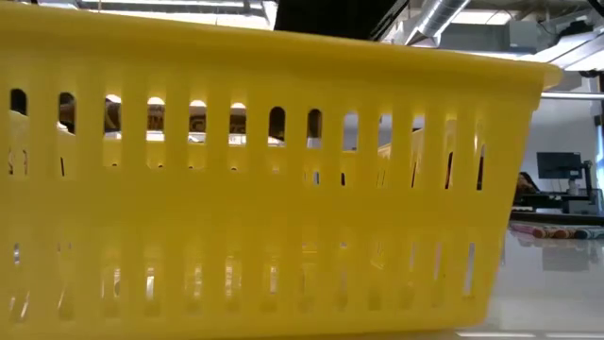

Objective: Sort crayons
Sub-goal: Put the brown crayon into the yellow bin, then put the purple crayon into the orange bin

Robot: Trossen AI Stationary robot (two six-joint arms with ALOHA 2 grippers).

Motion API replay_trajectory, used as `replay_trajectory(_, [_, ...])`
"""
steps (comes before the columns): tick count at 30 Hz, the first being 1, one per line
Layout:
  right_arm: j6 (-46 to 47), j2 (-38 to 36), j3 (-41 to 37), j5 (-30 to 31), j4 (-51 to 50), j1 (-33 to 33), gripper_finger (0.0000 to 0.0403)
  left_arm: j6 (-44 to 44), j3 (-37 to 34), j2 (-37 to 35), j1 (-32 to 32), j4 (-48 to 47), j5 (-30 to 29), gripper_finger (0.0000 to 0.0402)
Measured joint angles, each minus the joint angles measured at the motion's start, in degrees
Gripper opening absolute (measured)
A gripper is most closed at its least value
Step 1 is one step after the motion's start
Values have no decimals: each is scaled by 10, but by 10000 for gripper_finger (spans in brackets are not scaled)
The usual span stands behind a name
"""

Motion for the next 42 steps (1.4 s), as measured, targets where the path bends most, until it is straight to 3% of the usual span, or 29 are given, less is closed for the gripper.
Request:
replay_trajectory(18, [4, 7, 0, 0, -23, -3, 117, 1, 0, 0, 0, 0, 1, 174])
replay_trajectory(26, [-39, 7, 49, 9, -75, -10, 163, 1, 0, 0, 0, 0, 0, 174])
replay_trajectory(36, [-78, 6, 157, 84, -240, -42, 166, 1, 0, 0, 0, 0, 0, 174])
replay_trajectory(42, [-63, 6, 165, 104, -356, -60, 157, 1, 0, 0, 0, 0, 0, 174])
